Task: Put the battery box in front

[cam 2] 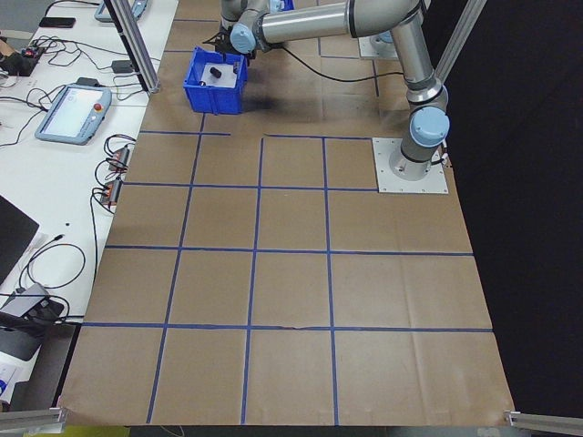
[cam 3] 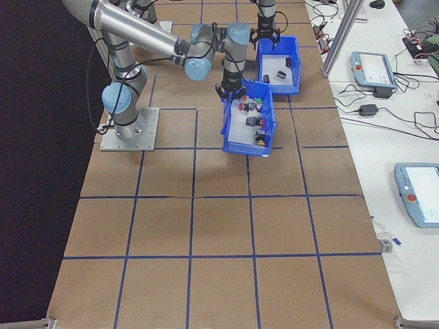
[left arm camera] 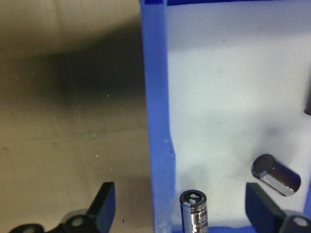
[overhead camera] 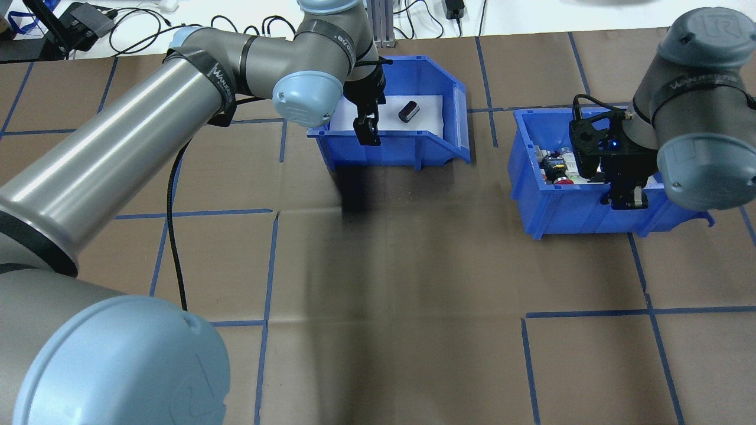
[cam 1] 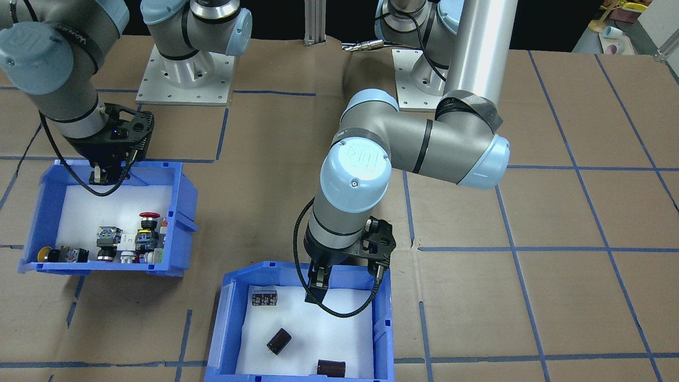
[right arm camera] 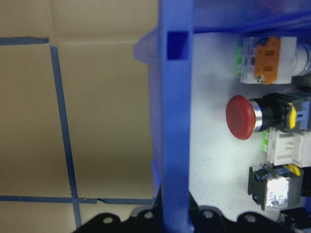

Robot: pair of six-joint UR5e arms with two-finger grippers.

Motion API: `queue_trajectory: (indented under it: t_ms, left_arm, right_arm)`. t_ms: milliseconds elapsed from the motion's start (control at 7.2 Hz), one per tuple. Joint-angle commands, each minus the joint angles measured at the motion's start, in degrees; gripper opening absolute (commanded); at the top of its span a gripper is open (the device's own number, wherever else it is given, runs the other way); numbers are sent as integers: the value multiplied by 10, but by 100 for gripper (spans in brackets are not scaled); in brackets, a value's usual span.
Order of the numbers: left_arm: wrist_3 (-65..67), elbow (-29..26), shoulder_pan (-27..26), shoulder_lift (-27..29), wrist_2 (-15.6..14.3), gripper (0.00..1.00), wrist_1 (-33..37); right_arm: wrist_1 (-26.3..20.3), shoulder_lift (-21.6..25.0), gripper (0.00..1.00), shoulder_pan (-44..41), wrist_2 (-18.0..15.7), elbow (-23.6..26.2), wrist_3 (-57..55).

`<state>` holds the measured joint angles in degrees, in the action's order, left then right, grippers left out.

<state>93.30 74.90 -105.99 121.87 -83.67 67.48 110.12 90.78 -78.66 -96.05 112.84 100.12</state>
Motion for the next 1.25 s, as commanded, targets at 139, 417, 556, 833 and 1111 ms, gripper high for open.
queue_trajectory:
  t_ms: [139,417,556,833,1111]
  left_arm:
    - [-287,1,35,-99,-16,98,146]
    - [-493,23,53,-165,-20,99,230]
    - [-581,45,72,-206,-20,99,259]
    - [-810,115,97,-297,-20,99,274]
    - [-968,201,99,-383,-21,99,272]
  right_arm:
    - [2,56,6,-51,0,59,-52]
    - [2,60,6,-129,-7,63,-139]
    - [2,60,6,-169,-8,63,-182]
    - [4,57,6,-267,-9,62,-276]
    - [69,44,6,-353,-9,62,-364]
